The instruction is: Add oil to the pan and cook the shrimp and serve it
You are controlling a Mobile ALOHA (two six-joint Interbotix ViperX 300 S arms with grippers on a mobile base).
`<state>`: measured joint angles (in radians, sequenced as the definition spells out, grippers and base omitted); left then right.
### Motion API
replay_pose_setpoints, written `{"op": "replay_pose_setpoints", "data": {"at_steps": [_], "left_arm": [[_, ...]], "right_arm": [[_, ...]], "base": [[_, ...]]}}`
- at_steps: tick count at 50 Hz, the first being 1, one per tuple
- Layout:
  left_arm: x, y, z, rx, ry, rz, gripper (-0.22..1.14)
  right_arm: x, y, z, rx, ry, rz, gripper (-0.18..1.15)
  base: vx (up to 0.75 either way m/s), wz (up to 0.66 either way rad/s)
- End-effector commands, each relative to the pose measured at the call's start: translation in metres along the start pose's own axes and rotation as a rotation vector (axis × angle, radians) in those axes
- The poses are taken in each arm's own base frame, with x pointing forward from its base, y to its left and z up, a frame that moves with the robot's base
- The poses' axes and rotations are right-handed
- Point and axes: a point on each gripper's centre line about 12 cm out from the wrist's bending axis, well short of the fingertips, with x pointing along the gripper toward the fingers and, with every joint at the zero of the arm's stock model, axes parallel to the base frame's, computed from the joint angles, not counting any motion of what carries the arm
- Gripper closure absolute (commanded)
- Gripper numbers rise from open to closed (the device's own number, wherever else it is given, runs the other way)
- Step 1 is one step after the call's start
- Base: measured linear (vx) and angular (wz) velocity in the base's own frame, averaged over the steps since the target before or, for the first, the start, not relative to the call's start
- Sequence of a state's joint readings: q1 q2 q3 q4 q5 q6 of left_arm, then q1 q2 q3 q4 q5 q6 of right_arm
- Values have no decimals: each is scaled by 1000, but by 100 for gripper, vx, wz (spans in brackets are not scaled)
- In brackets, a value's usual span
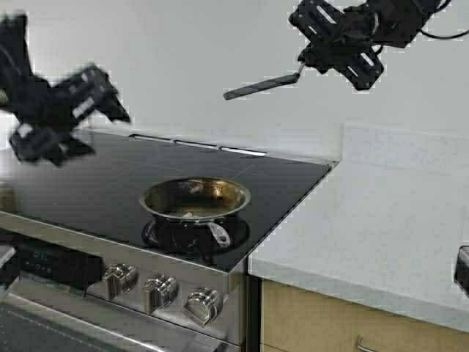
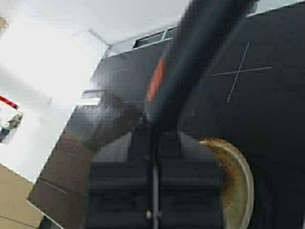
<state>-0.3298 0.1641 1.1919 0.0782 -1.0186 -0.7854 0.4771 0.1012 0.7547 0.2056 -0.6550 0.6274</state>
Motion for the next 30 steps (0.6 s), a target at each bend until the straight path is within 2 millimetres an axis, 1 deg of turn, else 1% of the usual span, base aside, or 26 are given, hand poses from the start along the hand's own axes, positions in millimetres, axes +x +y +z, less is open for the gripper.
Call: {"op": "replay_pose_setpoints", "data": {"at_steps": [1, 5, 16, 25, 30], "left_arm": [[26, 4, -14, -92, -2, -90, -11], [42, 8, -24, -141, 18, -131, -11], [82, 23, -51, -196, 108, -154, -11], [107, 31, -69, -275, 138, -160, -11], [120, 33, -82, -327, 165, -165, -11]], "right_arm": [[-3, 10, 10, -6, -28, 30, 90], [-3, 10, 10, -7, -29, 32, 90], [-3, 11, 11, -8, -31, 35, 90], [-4, 12, 11, -7, -30, 36, 90], [-4, 12, 12, -6, -32, 36, 90]], "base": [[0, 0], [0, 0], [0, 0], [0, 0], [0, 0]]}}
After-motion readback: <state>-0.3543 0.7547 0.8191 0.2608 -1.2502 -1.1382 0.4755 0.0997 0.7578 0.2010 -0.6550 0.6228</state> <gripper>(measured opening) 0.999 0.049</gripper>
